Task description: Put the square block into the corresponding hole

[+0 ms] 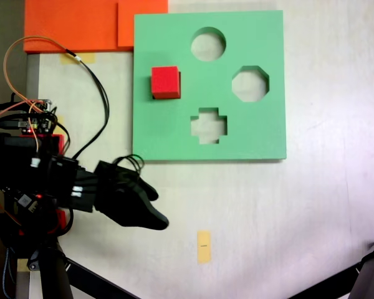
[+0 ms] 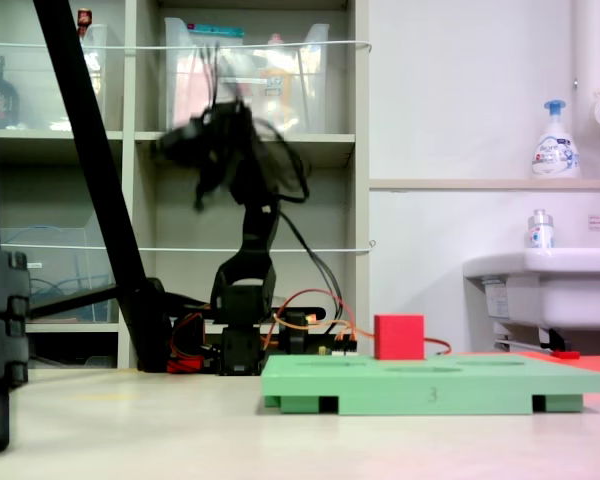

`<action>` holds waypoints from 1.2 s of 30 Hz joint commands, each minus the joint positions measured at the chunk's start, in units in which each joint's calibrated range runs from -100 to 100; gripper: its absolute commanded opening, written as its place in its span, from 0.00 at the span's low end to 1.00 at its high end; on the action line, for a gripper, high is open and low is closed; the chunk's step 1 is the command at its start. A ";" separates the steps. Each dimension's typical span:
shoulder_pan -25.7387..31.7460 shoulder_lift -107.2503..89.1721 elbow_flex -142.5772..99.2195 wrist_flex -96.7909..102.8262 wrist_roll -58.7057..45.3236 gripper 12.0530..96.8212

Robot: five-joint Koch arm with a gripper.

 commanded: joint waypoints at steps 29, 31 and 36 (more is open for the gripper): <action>6.40 -1.78 -79.57 66.54 -13.38 0.45; 6.45 -1.78 -79.57 66.54 -13.43 0.45; 6.45 -1.78 -79.57 66.54 -13.43 0.45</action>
